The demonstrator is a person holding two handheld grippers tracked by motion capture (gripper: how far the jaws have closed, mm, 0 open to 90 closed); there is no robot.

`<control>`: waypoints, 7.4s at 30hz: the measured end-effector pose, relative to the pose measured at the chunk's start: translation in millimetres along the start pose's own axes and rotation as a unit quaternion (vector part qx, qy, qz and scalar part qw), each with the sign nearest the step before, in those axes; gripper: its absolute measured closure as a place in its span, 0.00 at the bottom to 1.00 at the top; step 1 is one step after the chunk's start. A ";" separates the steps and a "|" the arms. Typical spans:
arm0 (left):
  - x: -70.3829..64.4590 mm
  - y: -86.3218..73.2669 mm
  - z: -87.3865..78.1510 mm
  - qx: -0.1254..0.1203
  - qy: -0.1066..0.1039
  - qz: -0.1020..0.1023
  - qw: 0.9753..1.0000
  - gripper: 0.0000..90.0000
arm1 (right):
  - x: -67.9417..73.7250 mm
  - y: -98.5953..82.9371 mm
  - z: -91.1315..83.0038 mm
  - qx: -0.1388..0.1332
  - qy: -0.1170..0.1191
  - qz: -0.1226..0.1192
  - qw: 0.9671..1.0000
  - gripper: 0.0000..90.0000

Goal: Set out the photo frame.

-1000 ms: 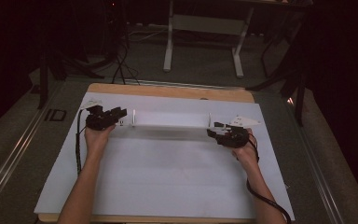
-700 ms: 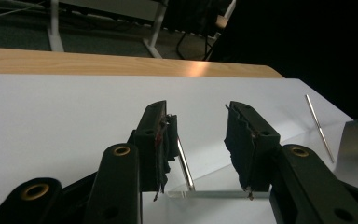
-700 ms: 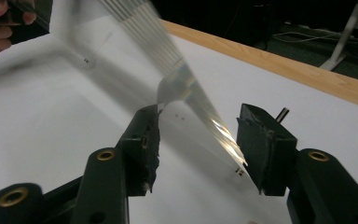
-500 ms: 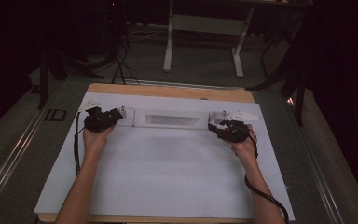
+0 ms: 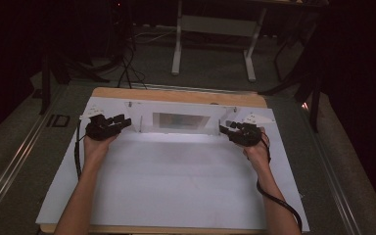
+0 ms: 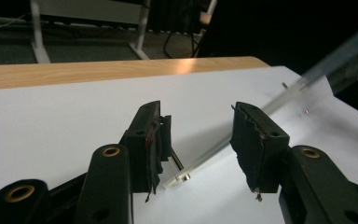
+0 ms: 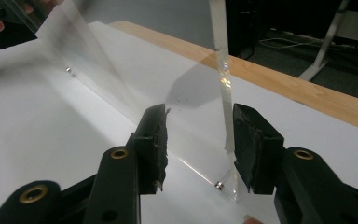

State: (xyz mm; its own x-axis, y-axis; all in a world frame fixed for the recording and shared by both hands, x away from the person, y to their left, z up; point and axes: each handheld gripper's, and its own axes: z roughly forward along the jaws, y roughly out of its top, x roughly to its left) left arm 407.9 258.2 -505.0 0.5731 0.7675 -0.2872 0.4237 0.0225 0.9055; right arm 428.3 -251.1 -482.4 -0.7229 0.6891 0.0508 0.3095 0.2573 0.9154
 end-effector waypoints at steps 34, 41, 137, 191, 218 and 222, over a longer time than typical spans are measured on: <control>-27.7 12.6 18.2 0.029 -0.008 0.061 0.998 0.52 | -0.8 3.3 4.0 -0.004 -0.017 0.005 1.000 0.64; -34.2 16.5 23.4 0.025 0.001 0.076 0.997 0.48 | -0.8 3.3 4.6 -0.005 -0.020 0.009 1.000 0.63; -78.1 15.0 38.7 0.019 0.082 0.058 0.995 0.43 | 33.5 7.0 -15.1 -0.002 -0.123 0.007 0.992 0.61; -111.6 0.9 9.7 0.037 0.092 0.019 0.995 0.42 | 53.3 -7.0 -41.6 -0.012 -0.104 0.025 0.994 0.60; -104.0 -2.1 5.0 0.042 0.054 0.021 0.997 0.41 | 50.7 -12.0 -40.8 -0.008 -0.092 0.003 0.996 0.54; -103.0 -2.0 4.3 0.041 0.056 0.024 0.997 0.40 | 48.2 -13.4 -40.3 0.004 -0.089 -0.001 0.996 0.51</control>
State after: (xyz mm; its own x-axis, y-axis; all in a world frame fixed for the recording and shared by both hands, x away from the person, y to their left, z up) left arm 351.1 176.4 -478.6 0.5146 0.8329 -0.2037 0.4561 -0.0647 0.8876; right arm 364.4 -248.6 -476.1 -0.6026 0.7977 -0.0239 0.3127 0.2636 0.9125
